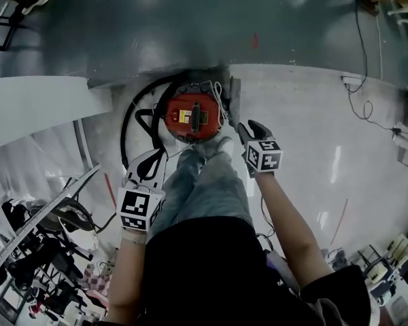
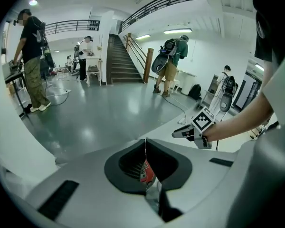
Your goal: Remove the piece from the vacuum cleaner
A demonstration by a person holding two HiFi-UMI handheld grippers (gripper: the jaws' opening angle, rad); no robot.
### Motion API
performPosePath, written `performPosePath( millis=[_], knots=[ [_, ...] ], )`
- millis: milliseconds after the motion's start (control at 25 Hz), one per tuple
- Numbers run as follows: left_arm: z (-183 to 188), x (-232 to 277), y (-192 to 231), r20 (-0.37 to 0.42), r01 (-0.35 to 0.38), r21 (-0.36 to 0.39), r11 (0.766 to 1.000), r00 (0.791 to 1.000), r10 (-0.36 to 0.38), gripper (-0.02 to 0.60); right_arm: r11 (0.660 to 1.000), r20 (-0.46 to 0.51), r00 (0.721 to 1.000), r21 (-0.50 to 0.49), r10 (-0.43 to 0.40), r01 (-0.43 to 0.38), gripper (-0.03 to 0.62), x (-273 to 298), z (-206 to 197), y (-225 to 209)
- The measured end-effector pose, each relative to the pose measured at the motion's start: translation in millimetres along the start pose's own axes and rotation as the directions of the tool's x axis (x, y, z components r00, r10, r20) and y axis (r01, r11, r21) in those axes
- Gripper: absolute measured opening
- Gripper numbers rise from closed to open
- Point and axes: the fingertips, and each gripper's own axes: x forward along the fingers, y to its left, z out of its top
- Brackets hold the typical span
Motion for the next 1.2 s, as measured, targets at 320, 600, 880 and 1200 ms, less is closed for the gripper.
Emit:
performPosePath(
  millis=[320, 600, 880, 1200],
  knots=[
    [-39.7, 17.2, 17.8, -0.042, 0.002, -0.04, 0.999, 0.999, -0.003, 0.018, 0.999, -0.086, 0.995, 0.004, -0.045, 0.045, 0.178, 80.0, -31.6, -31.0],
    [-74.2, 31.1, 29.9, -0.09, 0.003, -0.065, 0.998, 0.996, -0.009, 0.018, 0.996, -0.15, 0.985, -0.007, -0.084, 0.084, 0.19, 143.8, -60.9, -51.4],
    [-107.7, 46.1, 44.3, -0.138, -0.003, -0.092, 0.996, 0.99, -0.01, 0.018, 0.99, -0.187, 0.972, -0.021, -0.14, 0.138, 0.19, 194.5, -87.4, -73.8],
    [-142.9, 50.2, 44.0, -0.182, -0.032, -0.15, 0.988, 0.983, 0.004, 0.018, 0.976, -0.227, 0.95, -0.019, -0.216, 0.218, 0.193, 223.2, -103.7, -100.7]
  ],
)
